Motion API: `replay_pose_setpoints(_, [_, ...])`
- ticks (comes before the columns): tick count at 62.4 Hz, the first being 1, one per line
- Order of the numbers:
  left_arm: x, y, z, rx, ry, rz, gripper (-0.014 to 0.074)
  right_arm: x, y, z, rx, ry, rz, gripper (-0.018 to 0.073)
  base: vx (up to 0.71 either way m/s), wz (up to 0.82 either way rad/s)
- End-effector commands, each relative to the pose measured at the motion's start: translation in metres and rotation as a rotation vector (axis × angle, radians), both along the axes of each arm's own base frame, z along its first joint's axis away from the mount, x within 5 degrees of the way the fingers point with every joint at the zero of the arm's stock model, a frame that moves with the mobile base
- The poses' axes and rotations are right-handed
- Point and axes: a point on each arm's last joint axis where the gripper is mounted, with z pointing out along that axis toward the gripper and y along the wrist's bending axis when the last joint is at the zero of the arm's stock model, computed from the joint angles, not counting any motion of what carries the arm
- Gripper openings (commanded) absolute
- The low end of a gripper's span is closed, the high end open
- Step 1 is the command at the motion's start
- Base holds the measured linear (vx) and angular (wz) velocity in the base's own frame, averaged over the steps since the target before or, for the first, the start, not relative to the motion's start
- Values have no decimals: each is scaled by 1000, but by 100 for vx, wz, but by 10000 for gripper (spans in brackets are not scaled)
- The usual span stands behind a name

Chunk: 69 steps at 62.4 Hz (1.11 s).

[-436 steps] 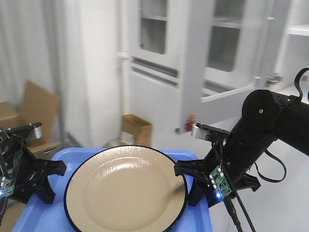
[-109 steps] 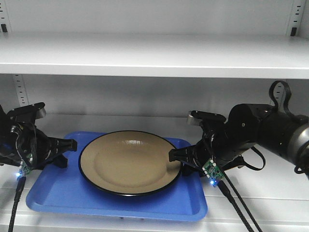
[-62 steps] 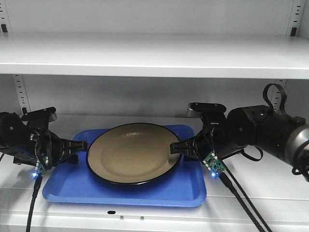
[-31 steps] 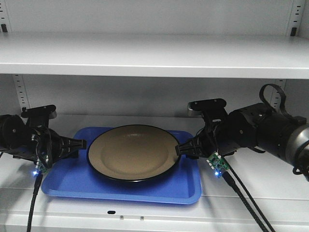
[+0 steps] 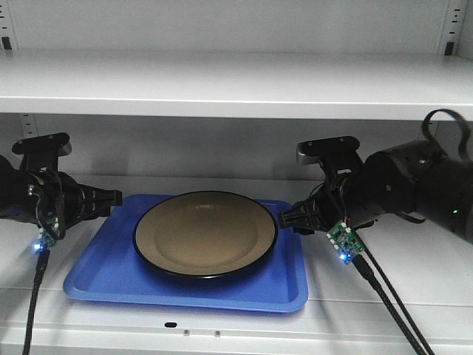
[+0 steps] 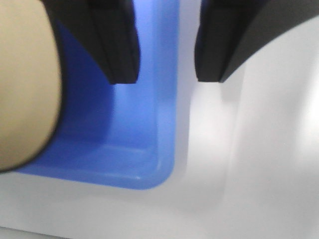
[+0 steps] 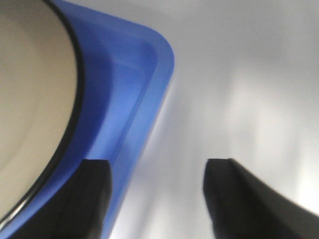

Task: Place disk in tray to left cabinet

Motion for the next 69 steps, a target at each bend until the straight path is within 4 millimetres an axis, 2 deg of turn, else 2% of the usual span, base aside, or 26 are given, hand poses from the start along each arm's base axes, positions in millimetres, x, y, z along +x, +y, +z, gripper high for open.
replay_pose_setpoints(1, [-18, 4, 43, -20, -105, 3, 276, -15, -9, 41, 27, -97, -12, 305, 0, 0])
replay_pose_setpoints(10, [-35, 4, 45, 5, -8, -35, 10, -27, -13, 41, 64, -2, -84, -13, 0, 0])
replay_pose_setpoints(18, [-53, 5, 34, 26, 70, -62, -9, -44, -19, 33, 101, 33, -131, -11, 0, 0])
replay_pose_setpoints(29, [-94, 11, 5, 30, 103, -47, -7, -86, -33, 12, 130, 1, -127, -5, 0, 0])
replay_pose_setpoints(50, [-183, 27, -19, 40, -62, -21, -6, -173, -62, -22, 160, -113, -83, -4, 0, 0])
replay_pose_setpoints(69, [-255, 38, -48, 53, -180, -21, -6, -235, -83, -41, 192, -304, -30, -4, 0, 0])
